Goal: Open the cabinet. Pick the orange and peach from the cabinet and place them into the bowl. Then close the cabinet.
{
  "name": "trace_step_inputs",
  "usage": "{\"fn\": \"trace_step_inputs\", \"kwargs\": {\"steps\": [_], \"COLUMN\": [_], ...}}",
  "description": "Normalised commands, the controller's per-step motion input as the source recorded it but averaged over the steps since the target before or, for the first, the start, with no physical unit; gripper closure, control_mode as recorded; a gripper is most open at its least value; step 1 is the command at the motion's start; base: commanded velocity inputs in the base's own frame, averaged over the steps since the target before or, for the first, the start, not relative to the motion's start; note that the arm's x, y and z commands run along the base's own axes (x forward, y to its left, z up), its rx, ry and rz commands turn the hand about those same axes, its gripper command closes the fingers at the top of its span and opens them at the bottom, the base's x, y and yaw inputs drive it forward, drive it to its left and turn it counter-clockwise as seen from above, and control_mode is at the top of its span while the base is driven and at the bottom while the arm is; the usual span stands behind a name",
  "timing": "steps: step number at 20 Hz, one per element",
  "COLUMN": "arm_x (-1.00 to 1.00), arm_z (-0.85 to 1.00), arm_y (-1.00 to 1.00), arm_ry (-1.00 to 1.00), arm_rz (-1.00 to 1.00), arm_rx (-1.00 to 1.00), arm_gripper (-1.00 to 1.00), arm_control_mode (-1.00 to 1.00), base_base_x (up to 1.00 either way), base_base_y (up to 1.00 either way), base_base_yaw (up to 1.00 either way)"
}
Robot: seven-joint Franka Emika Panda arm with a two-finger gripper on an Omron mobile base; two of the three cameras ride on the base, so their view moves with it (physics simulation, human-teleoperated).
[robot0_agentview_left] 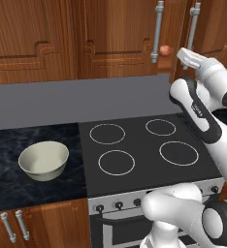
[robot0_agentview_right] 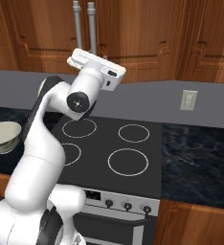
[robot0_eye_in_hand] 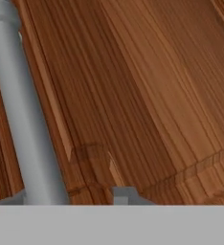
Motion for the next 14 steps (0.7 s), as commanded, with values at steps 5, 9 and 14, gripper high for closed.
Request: {"fn": "trace_step_inputs", "kwargs": {"steps": [5, 9, 14], "arm_x": [-0.43, -0.42, -0.48], "arm_z": [0.13, 0.17, 0.29], "arm_y": [-1.00, -1.00, -1.00], "arm_ry": [-0.11, -0.12, -0.13], "arm_rz": [0.03, 0.05, 0.05], "arm_rx": [0.20, 0.22, 0.26], "arm_gripper": [1.00, 1.00, 1.00], "arm_control_mode": [-1.00, -1.00, -1.00], "base_base_x": [0.00, 0.00, 0.00], "base_base_y": [0.00, 0.00, 0.00], "base_base_yaw": [0.00, 0.00, 0.00]}}
